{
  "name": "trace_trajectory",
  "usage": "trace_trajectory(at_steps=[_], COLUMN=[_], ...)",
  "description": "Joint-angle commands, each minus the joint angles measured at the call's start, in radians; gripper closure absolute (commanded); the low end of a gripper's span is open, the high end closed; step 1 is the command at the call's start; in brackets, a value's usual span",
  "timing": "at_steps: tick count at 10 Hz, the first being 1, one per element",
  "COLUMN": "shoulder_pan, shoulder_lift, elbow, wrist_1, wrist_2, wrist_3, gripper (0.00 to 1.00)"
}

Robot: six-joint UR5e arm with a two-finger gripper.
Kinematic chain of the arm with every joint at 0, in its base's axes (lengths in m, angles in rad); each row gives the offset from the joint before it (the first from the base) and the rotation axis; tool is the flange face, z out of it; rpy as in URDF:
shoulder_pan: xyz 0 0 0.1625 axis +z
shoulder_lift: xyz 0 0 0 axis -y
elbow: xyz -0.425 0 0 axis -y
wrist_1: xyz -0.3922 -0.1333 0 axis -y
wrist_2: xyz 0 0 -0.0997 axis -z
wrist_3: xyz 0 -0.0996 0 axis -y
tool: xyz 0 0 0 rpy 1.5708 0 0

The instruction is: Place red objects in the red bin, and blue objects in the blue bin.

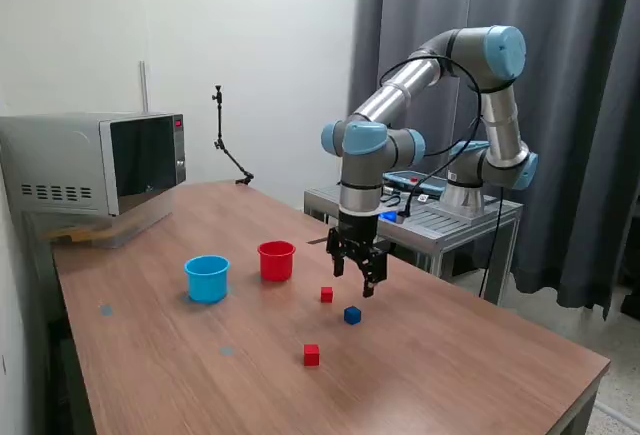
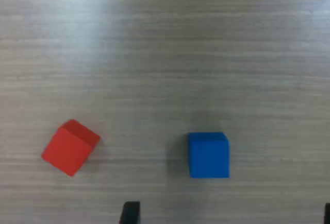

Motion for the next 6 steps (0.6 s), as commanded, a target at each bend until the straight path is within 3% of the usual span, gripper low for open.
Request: trace_trajectory(at_steps=[1,3,6], shoulder_pan=[-0.016,-0.017,-0.016], shoulder_lift=[0.0,0.0,0.002], elbow=[0.017,0.016,0.023], wrist_1=[-0.001,-0.006,-0.019], wrist_2=[0.003,0.005,0.071], wrist_3=[0.001,0.001,-0.004], gripper=[0.0,0.0,0.0])
